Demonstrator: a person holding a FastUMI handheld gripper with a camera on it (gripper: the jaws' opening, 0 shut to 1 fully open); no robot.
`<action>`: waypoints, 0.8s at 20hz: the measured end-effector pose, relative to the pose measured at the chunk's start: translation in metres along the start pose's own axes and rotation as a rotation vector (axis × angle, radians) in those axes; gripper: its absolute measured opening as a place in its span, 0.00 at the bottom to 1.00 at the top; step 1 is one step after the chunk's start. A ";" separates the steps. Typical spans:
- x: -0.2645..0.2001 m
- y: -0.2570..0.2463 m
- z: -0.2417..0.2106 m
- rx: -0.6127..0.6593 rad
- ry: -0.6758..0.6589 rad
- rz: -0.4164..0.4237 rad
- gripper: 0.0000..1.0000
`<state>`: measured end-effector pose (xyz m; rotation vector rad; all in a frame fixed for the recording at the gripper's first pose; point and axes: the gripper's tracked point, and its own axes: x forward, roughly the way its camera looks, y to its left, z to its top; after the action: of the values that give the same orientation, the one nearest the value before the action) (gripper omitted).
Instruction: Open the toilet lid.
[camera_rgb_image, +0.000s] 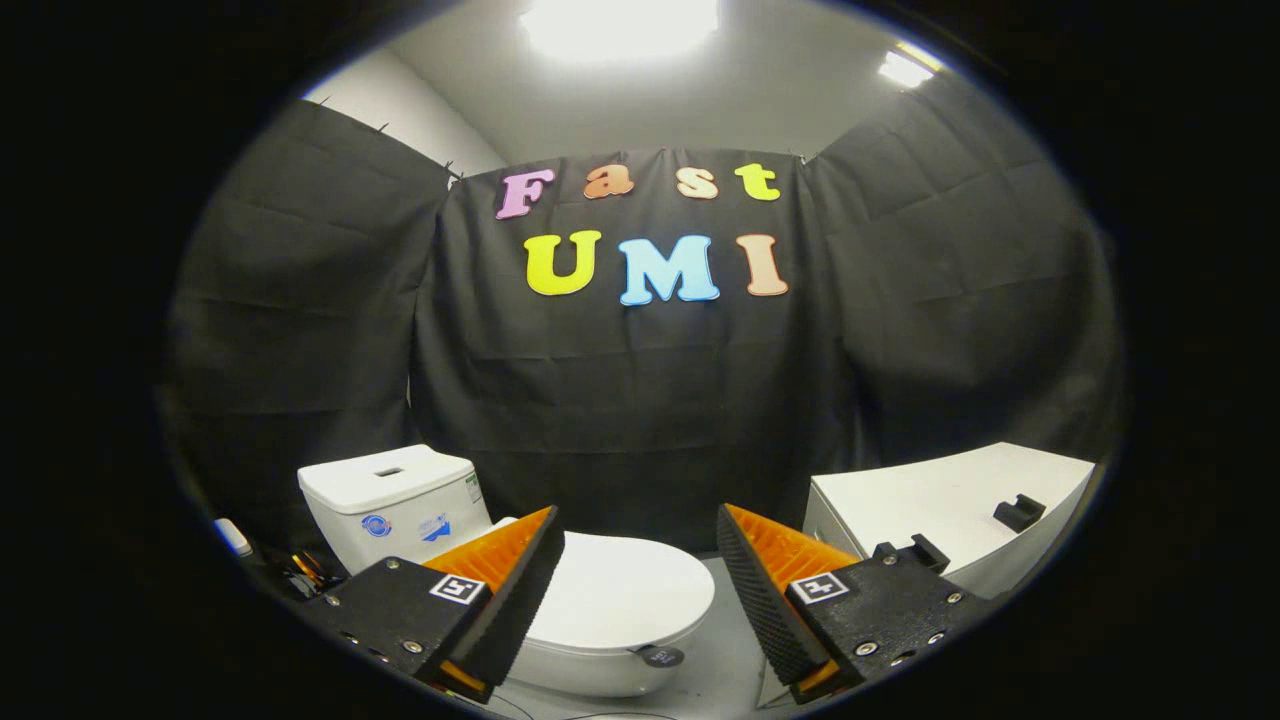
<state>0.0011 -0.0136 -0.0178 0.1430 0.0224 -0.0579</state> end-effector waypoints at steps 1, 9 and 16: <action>0.001 0.000 -0.002 0.027 0.001 0.001 0.95; 0.022 -0.001 -0.032 0.206 0.066 -0.018 0.94; 0.038 -0.028 -0.073 0.464 0.104 -0.110 0.95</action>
<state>0.0359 -0.0333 -0.0946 0.6091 0.1209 -0.1657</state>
